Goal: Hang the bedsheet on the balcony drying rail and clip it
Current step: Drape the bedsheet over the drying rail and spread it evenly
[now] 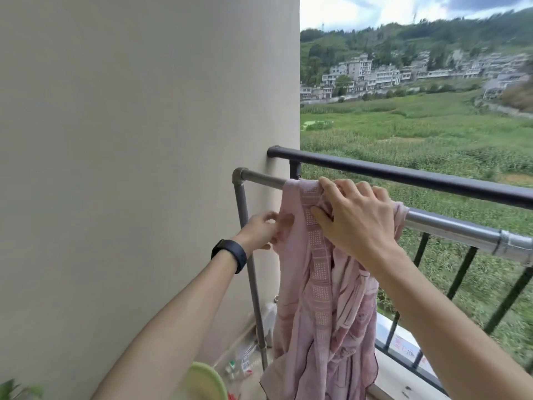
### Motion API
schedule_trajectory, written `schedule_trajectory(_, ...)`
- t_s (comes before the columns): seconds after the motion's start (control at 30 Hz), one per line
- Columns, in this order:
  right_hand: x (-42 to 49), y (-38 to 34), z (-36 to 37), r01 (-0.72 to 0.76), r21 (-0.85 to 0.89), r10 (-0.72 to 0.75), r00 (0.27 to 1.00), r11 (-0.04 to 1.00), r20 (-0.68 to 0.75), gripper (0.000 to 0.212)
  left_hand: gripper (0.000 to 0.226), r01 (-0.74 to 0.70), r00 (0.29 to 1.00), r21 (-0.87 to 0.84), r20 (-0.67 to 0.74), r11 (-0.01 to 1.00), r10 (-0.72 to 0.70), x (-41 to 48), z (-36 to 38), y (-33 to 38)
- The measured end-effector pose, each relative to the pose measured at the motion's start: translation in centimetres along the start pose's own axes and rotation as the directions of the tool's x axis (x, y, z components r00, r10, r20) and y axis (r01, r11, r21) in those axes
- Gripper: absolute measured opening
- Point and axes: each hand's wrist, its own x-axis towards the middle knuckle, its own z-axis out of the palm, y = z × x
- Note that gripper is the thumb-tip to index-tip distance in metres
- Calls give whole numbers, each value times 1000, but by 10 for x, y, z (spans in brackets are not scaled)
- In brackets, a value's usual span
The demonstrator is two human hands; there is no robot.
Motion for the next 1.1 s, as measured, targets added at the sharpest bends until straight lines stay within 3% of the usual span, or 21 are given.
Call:
schedule_trajectory(0.1,-2,5,3,10,11,-10,999,1000,-34,53,32,-152,971,-16,-188,988,146,4,-37,7)
schedule_trajectory(0.2,1,6,-3,20,38,-18,999,999,-36,46,29,-285,928,-77,-270,955,255,4,-78,33)
schedule_trajectory(0.33,11,2,-8,-80,72,82,997,994,-17,41,26,-433,869,-174,-341,885,358,17,-105,78)
schedule_trajectory(0.4,9,0,-4,-109,32,111,992,993,-55,42,27,-358,893,-44,-306,933,329,30,-99,70)
schedule_trajectory(0.47,4,-2,0,-122,24,124,988,992,-97,43,36,-163,961,218,-187,962,206,40,-88,39)
schedule_trajectory(0.53,1,0,1,-131,76,140,982,988,-131,42,49,-50,955,379,-252,924,156,29,-77,14)
schedule_trajectory(0.57,2,1,0,-143,116,159,977,983,-144,41,50,-72,895,417,-373,906,243,21,-70,7)
schedule_trajectory(0.6,4,2,-2,-160,160,185,970,974,-156,40,47,-146,784,454,-489,879,383,10,-63,5)
schedule_trajectory(0.63,9,2,-3,-176,201,209,964,964,-161,40,42,-241,670,496,-537,835,512,-2,-53,10)
schedule_trajectory(0.67,17,0,-5,-186,238,227,961,953,-160,41,39,-331,631,525,-495,784,598,-12,-44,20)
schedule_trajectory(0.7,26,-3,-8,-192,270,239,959,944,-153,42,40,-416,678,516,-373,749,633,-22,-36,34)
schedule_trajectory(0.73,36,-6,-10,-197,300,247,959,933,-141,43,45,-464,771,456,-215,759,600,-28,-27,48)
schedule_trajectory(0.77,45,-11,-13,-197,324,249,960,925,-127,44,49,-461,856,377,-50,803,515,-31,-20,59)
schedule_trajectory(0.8,52,-15,-15,-191,343,244,963,919,-116,46,45,-453,884,337,48,825,466,-29,-15,66)
schedule_trajectory(0.83,54,-19,-17,-183,358,234,967,916,-104,48,33,-461,876,354,39,813,480,-26,-14,72)
schedule_trajectory(0.9,46,-19,-19,-175,347,212,975,921,-70,51,12,-450,822,384,-175,806,542,-14,-31,79)
schedule_trajectory(0.97,28,-8,-18,-179,216,188,982,960,-23,68,9,-417,821,158,-358,895,445,1,-66,82)
schedule_trajectory(1.03,11,2,-15,-164,15,164,986,986,4,90,8,-381,853,-106,-424,918,305,17,-106,84)
schedule_trajectory(1.1,3,7,-11,-168,-90,170,986,982,4,101,6,-333,848,-195,-489,923,203,37,-133,79)
